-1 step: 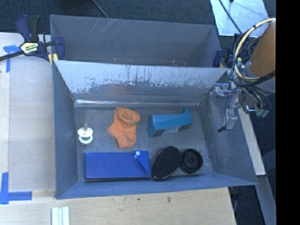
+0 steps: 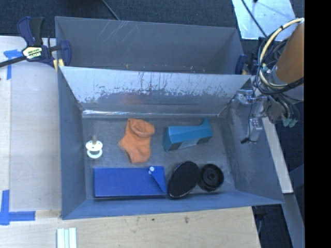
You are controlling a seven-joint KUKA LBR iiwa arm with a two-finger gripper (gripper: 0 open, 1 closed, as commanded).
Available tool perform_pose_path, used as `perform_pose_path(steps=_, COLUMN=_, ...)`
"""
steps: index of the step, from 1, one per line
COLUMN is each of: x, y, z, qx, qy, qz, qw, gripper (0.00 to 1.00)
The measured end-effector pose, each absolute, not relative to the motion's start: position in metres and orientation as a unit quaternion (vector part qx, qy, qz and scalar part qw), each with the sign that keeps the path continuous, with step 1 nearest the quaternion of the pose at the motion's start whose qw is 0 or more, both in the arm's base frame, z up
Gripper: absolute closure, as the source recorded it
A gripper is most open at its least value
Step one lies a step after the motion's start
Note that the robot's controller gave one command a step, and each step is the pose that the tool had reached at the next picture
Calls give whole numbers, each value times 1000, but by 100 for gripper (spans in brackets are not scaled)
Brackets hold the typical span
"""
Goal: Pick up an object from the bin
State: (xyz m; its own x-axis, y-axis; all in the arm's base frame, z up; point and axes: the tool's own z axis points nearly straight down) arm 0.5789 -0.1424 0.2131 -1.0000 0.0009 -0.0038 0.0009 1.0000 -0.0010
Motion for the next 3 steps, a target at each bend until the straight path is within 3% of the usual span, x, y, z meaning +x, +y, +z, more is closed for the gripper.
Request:
perform_pose_path(steps=1, x=582, y=-112, z=162, qx=13, qy=1000, qz=-1, qw=5, gripper=0)
perform_pose_path(steps=2, x=600, y=-90, z=109, qx=-12, qy=1000, qz=0, qw=2, gripper=0)
perform_pose_path(steps=3, x=607, y=-76, z=98, qx=-10, qy=1000, qz=-1, qw=1, gripper=100)
